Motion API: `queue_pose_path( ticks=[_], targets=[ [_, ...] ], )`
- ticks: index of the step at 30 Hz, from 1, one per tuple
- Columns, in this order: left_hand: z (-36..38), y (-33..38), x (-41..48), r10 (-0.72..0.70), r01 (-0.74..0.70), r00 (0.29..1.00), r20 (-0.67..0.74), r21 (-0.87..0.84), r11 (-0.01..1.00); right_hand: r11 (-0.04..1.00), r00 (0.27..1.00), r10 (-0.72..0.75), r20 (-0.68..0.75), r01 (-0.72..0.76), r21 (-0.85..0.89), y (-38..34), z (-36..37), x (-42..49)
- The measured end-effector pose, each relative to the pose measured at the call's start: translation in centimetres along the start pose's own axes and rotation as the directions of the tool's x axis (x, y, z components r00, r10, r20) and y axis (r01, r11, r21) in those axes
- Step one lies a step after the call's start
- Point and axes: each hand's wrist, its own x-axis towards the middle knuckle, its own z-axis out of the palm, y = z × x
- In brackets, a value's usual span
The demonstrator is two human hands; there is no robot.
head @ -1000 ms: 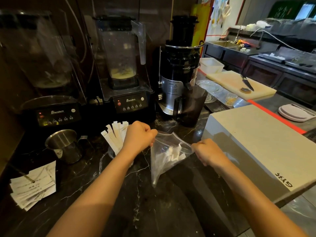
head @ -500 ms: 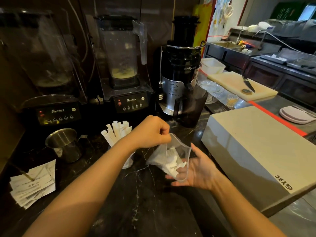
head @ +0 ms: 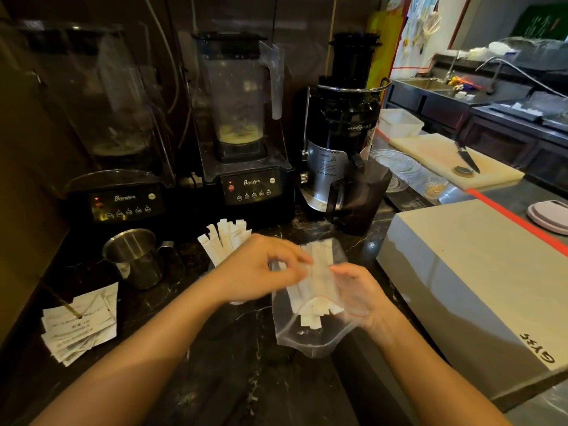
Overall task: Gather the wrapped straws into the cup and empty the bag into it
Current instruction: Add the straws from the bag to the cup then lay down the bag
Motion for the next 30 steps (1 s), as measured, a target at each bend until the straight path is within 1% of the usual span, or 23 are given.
queue_pose_path(
  ticks=[1, 2, 3, 4, 5, 6, 7, 9, 10, 11, 12, 14, 17, 19, 21, 23, 26, 30],
  targets=[
    [-0.3, -0.4, 0.0, -0.060, 0.056, 0.991, -0.120, -0.042, 0.998, 1.000, 1.000, -0.008, -0.002, 0.008, -0.005, -0.3, 0.3, 0.2],
    [-0.6, -0.9, 0.0, -0.145, 0.121, 0.954, -0.264, -0.105, 0.987, 1.000, 1.000, -0.021, 0.000, 0.021, -0.009, -0.7, 0.5, 0.4],
    [-0.7, -1.5, 0.2, -0.264, 0.193, 0.891, -0.370, -0.218, 0.957, 0.999, 0.999, -0.041, 0.004, 0.041, -0.014, -1.2, 0.9, 0.5],
    [-0.9, -2.1, 0.4, -0.390, 0.247, 0.822, -0.416, -0.358, 0.901, 0.998, 0.998, -0.065, 0.005, 0.065, -0.021, -1.7, 1.4, 0.6],
    [-1.0, -2.6, 0.4, -0.510, 0.277, 0.764, -0.396, -0.512, 0.813, 0.996, 0.996, -0.086, 0.010, 0.086, -0.019, -2.1, 2.0, 0.8],
    [-1.0, -3.0, 0.5, -0.598, 0.295, 0.734, -0.321, -0.643, 0.707, 0.995, 0.995, -0.101, 0.022, 0.101, -0.012, -2.6, 2.7, 0.9],
    [-1.0, -3.4, 0.5, -0.643, 0.310, 0.733, -0.221, -0.733, 0.605, 0.994, 0.994, -0.107, 0.030, 0.108, -0.007, -3.0, 3.4, 1.1],
    [-1.0, -4.0, 0.7, -0.633, 0.343, 0.774, -0.007, -0.836, 0.429, 0.993, 0.993, -0.112, 0.045, 0.113, -0.019, -3.8, 5.0, 1.5],
    [-1.1, -4.3, 0.9, -0.598, 0.345, 0.798, 0.068, -0.866, 0.361, 0.993, 0.992, -0.109, 0.067, 0.112, -0.041, -4.1, 5.7, 1.9],
    [-1.3, -4.6, 1.1, -0.554, 0.327, 0.826, 0.105, -0.889, 0.320, 0.992, 0.991, -0.101, 0.090, 0.107, -0.071, -4.3, 6.5, 2.1],
    [-1.6, -4.6, 1.5, -0.508, 0.303, 0.853, 0.116, -0.904, 0.302, 0.989, 0.991, -0.094, 0.091, 0.103, -0.104, -4.5, 7.1, 2.6],
    [-2.4, -4.2, 2.1, -0.466, 0.260, 0.880, 0.087, -0.910, 0.322, 0.979, 0.996, -0.073, 0.052, 0.082, -0.187, -5.0, 8.1, 3.7],
    [-4.0, -4.0, 2.7, -0.489, 0.258, 0.870, 0.061, -0.901, 0.348, 0.962, 1.000, -0.016, 0.027, 0.023, -0.273, -5.8, 9.4, 5.8],
    [-5.1, -4.2, 3.0, -0.489, 0.274, 0.870, 0.064, -0.887, 0.372, 0.944, 1.000, -0.011, 0.023, 0.018, -0.329, -6.5, 10.1, 7.3],
    [-6.2, -4.5, 3.3, -0.480, 0.244, 0.877, 0.019, -0.879, 0.410, 0.923, 0.998, -0.069, 0.008, 0.067, -0.379, -6.9, 10.7, 8.8],
    [-7.3, -4.7, 3.6, -0.461, 0.186, 0.885, -0.063, -0.861, 0.474, 0.905, 0.992, -0.123, 0.008, 0.116, -0.409, -7.2, 11.3, 10.3],
    [-8.6, -5.0, 4.0, -0.444, 0.147, 0.884, -0.142, -0.819, 0.555, 0.864, 0.984, -0.178, 0.024, 0.168, -0.474, -7.4, 12.0, 12.0],
    [-9.9, -5.4, 4.1, -0.428, 0.104, 0.865, -0.262, -0.741, 0.663, 0.755, 0.957, -0.286, 0.051, 0.258, -0.602, -7.8, 12.5, 13.1]
  ],
)
